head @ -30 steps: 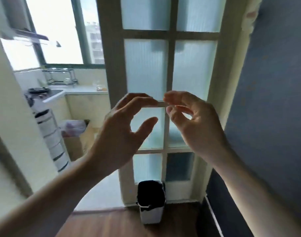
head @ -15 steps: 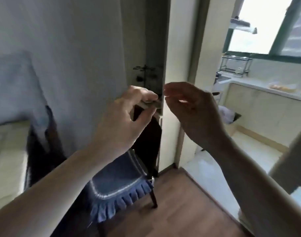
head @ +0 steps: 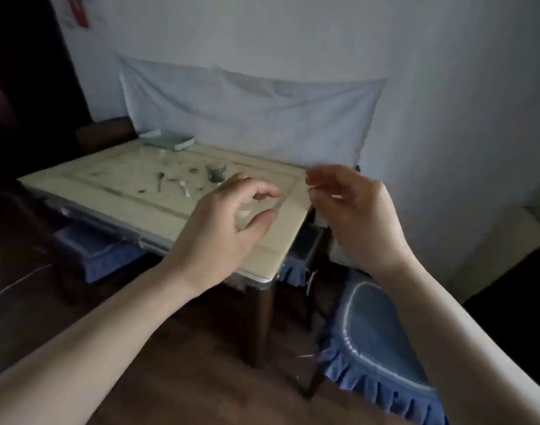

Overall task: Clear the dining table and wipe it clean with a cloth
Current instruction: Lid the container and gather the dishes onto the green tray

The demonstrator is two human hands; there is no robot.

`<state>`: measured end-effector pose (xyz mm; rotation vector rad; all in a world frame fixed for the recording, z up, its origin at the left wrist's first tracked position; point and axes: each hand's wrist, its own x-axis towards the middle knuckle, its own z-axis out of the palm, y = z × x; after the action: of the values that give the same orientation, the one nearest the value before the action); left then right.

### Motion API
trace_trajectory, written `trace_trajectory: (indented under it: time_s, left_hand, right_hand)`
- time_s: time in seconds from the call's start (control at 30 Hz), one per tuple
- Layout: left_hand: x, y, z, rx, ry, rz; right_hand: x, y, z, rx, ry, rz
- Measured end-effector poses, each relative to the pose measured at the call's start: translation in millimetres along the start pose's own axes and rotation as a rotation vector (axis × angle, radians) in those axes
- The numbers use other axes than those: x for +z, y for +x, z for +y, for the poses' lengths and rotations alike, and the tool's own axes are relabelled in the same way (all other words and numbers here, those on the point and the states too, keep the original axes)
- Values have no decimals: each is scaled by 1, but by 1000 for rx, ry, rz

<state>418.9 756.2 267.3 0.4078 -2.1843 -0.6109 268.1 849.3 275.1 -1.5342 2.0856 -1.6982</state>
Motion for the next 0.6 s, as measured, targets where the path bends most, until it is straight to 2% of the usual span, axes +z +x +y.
trace_trajectory:
  time_s: [0.3, 0.47, 0.6]
  left_hand:
    - [-77, -30, -66, -220, 173, 95]
    - [-96, -12, -125, -206, 177, 67]
    - [-108, 24, -198, -219, 119, -33]
  right_hand:
    - [124, 30, -17, -30, 121, -263]
    - [177, 65, -12, -29, 129, -256]
    - [226, 109, 4, 45, 68, -197]
